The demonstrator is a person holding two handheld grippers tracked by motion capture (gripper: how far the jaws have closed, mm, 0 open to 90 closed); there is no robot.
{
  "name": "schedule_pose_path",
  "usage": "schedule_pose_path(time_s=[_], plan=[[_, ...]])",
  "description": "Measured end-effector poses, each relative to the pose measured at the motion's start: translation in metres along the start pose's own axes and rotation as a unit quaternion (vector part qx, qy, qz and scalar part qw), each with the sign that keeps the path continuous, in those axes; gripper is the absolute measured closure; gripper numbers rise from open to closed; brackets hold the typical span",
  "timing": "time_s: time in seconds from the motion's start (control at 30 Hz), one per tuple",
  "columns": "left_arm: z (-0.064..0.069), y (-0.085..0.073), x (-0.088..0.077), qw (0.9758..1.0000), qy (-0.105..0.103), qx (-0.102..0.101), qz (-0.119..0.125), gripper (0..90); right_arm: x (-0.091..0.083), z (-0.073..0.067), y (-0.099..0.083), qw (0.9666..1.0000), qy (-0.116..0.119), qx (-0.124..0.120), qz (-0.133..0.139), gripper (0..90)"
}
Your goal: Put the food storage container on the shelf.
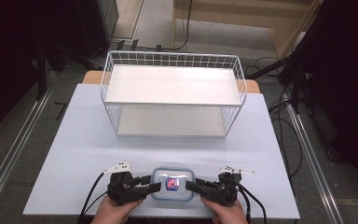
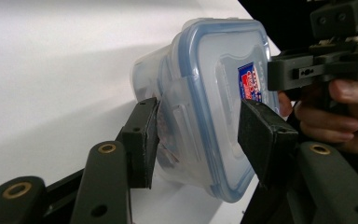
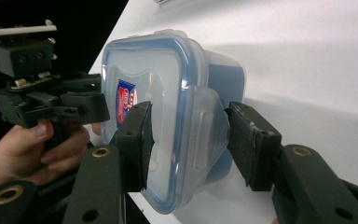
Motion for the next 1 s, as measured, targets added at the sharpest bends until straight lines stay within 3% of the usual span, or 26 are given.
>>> schedule_pose_path(time_s=[0.27, 0.53, 0.87, 1.0], plan=[[0.002, 0.002, -0.002, 0.9997, 0.017, 0.017, 0.012, 51.1, -0.001, -0.005, 0.000, 0.9993, -0.018, -0.033, 0.006, 53.5], [0.006, 0.005, -0.006, 0.9984, 0.028, 0.038, 0.031, 51.1, -0.006, -0.012, 0.004, 0.9958, -0.041, -0.077, 0.027, 53.3], [0.020, 0.016, -0.017, 0.9918, 0.056, 0.088, 0.073, 51.1, -0.017, -0.025, 0.012, 0.9875, -0.061, -0.131, 0.063, 52.1], [0.026, 0.022, -0.024, 0.9880, 0.065, 0.107, 0.090, 51.1, -0.023, -0.033, 0.018, 0.9819, -0.067, -0.158, 0.081, 52.0]])
Point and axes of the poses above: each handheld gripper's, and its own axes: x roughly forward along the jaws, y roughly out of its top, z roughly to its right, the point moved 7 cm from there along x, roughly forward along the jaws, and after that the axes turned 13 degrees about -z, right-handed, at the moved point
